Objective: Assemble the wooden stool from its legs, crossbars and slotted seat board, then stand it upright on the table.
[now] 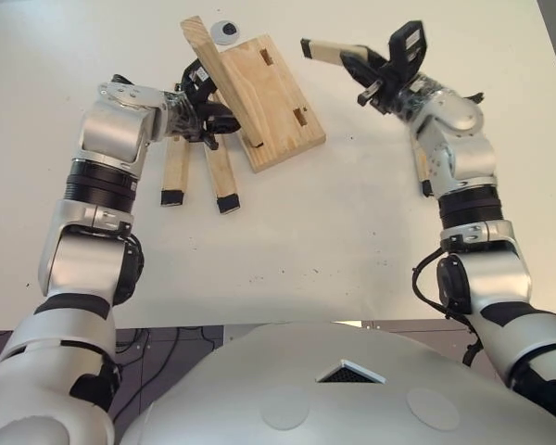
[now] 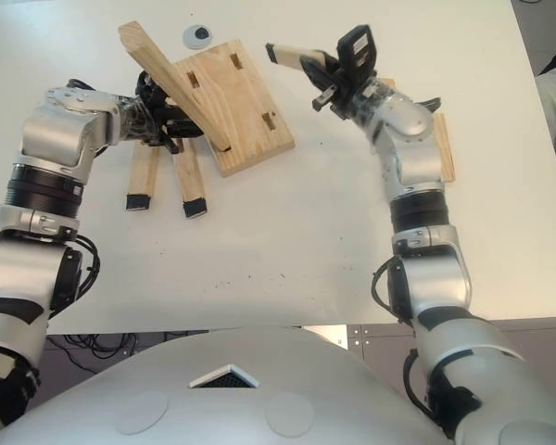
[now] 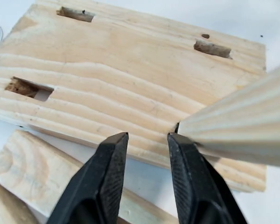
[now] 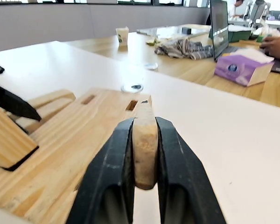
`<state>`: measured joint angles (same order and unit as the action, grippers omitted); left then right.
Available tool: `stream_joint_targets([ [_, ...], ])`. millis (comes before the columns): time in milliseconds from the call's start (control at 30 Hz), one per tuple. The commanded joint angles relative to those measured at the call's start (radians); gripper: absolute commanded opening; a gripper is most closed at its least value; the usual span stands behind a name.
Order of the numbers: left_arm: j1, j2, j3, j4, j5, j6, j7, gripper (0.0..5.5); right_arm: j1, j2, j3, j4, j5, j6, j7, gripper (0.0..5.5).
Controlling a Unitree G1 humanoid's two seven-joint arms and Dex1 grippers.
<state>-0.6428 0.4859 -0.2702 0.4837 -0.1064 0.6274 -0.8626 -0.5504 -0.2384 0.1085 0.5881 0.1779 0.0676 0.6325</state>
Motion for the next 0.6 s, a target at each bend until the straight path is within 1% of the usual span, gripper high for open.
stream_joint_targets([
  [33, -0.029, -0.02, 0.001, 0.066, 0.042, -0.051, 0.031, 1.5, -0.025, 0.018, 0.062, 0.101, -0.089, -0.031, 0.015, 0.41],
  [133, -0.04, -0.026, 0.016, 0.115, 0.07, -0.079, 0.072, 1.5, 0.011, -0.01, 0.123, 0.123, -0.154, -0.04, 0.054, 0.41],
  [233, -0.042, -0.025, 0.015, 0.149, 0.09, -0.095, 0.084, 1.5, 0.063, -0.041, 0.154, 0.045, -0.155, 0.0, 0.125, 0.41],
  [433, 0.016, -0.008, -0.028, 0.155, 0.122, -0.099, 0.023, 1.5, 0.196, -0.125, 0.199, -0.347, -0.078, 0.208, 0.273, 0.41],
  [533, 0.047, 0.003, -0.047, 0.115, 0.119, -0.086, -0.037, 1.5, 0.23, -0.145, 0.205, -0.515, -0.022, 0.314, 0.305, 0.41],
  [600, 0.077, 0.023, -0.077, 0.067, 0.117, -0.086, -0.108, 1.5, 0.245, -0.154, 0.209, -0.594, 0.005, 0.365, 0.316, 0.41],
])
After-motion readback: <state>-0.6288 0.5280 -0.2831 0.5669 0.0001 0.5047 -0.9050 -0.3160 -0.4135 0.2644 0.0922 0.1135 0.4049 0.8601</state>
